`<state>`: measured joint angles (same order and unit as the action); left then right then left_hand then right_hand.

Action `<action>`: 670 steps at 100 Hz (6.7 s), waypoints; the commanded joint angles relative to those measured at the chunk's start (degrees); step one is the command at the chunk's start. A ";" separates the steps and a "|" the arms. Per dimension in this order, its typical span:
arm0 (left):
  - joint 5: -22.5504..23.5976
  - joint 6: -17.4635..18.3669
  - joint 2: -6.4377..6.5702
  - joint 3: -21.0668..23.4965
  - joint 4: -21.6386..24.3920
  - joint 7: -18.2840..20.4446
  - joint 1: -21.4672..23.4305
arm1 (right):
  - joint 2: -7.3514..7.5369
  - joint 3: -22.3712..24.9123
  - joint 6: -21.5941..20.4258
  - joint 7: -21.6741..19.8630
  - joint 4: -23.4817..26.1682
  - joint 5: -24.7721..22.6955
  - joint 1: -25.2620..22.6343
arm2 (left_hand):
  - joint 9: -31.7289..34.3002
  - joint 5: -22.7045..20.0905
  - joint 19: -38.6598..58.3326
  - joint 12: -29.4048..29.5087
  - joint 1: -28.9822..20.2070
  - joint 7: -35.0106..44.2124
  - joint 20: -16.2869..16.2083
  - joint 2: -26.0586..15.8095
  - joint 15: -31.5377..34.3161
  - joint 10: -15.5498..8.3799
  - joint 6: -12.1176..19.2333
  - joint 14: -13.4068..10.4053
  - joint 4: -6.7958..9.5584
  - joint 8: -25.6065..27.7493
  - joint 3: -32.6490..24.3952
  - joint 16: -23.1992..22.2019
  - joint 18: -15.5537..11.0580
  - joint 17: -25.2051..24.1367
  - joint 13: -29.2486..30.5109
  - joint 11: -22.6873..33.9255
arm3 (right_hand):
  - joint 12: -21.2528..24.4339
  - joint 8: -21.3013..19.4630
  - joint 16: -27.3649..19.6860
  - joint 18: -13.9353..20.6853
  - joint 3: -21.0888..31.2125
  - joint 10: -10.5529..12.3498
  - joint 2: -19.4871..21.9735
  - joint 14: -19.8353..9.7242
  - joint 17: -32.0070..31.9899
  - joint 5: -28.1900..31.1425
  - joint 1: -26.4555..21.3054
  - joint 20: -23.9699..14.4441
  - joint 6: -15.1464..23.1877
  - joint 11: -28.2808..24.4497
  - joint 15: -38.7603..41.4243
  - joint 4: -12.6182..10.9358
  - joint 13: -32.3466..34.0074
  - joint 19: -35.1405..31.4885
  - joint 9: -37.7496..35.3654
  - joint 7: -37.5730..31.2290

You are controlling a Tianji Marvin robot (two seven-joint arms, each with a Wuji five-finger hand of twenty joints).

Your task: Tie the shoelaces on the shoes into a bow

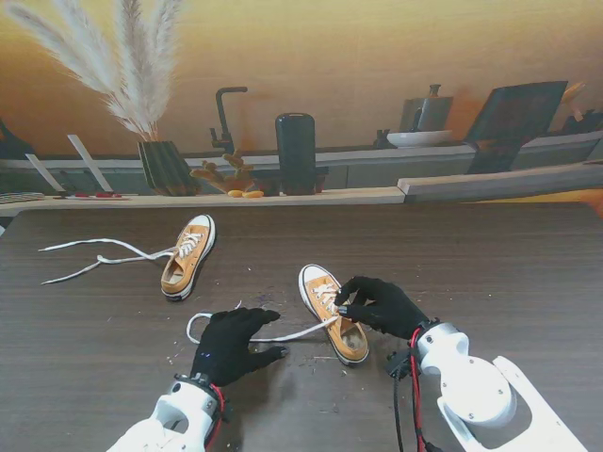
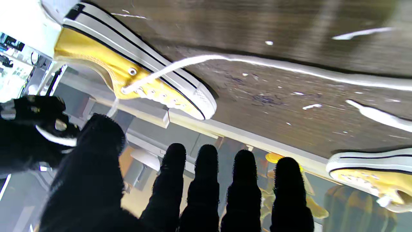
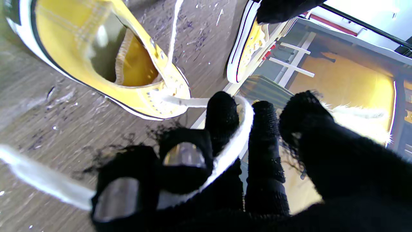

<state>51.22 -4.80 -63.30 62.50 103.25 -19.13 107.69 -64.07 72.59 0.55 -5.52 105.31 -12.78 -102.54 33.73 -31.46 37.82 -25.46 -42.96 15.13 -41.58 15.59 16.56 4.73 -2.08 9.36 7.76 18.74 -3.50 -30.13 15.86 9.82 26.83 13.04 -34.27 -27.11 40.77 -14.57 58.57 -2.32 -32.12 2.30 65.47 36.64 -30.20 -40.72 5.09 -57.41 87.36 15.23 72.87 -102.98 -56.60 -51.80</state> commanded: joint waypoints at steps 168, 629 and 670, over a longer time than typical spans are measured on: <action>-6.74 -14.03 -8.06 -28.43 -29.12 -10.68 -27.59 | 1.30 1.51 -1.61 -4.34 2.57 0.22 -2.05 | 9.28 -6.09 25.13 -16.29 -14.30 34.61 4.08 0.76 18.67 0.26 5.81 -1.97 -4.99 16.53 -16.01 -7.50 -3.86 2.55 5.97 9.90 | -0.77 2.12 -1.21 -1.15 -1.00 0.54 1.01 0.83 1.63 -0.45 -2.64 0.20 0.81 -0.03 -0.55 -0.86 2.36 -7.51 0.10 -2.16; -36.93 14.45 -4.95 -8.05 -8.26 9.09 -18.41 | 1.31 -6.43 9.63 22.71 -2.20 -50.42 1.60 | 40.14 -6.47 58.68 -25.51 -10.09 27.55 10.74 7.73 57.83 -13.84 2.98 -4.55 -4.11 6.33 -21.86 -7.64 4.74 38.36 42.93 54.24 | 9.45 17.46 -15.72 -8.82 -4.43 -2.16 6.70 9.68 -36.52 -29.13 12.25 11.58 18.02 10.69 -59.69 -9.27 -22.78 43.84 35.72 19.99; -35.38 14.83 -3.42 -1.08 -3.80 11.60 -13.21 | -2.57 -3.50 -8.72 18.18 -7.91 -10.80 2.58 | 39.52 -5.70 58.47 -25.99 -7.83 18.35 10.54 5.93 58.07 -13.81 -0.24 -5.36 -3.31 1.34 -17.95 -7.85 3.88 37.59 42.33 54.45 | 10.23 20.72 -17.55 -5.56 2.16 2.45 0.64 7.82 -40.64 -31.60 9.54 11.66 0.30 16.17 -61.50 -7.99 -24.52 46.99 21.99 17.53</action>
<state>15.59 10.15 -67.70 60.65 98.18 -9.09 93.83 -65.95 69.34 -6.91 11.36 99.37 -25.82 -100.51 73.36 -38.80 95.56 -50.46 -51.93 34.35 -30.07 21.96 73.48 -7.23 -2.40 5.98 3.45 21.57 -23.51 -36.14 21.50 47.92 69.37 65.58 -26.36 -7.84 24.86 -21.59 58.82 -1.82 -30.40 10.68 27.13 7.56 -19.92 -30.11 5.00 -43.59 28.60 7.77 50.08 -58.53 -34.90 -33.71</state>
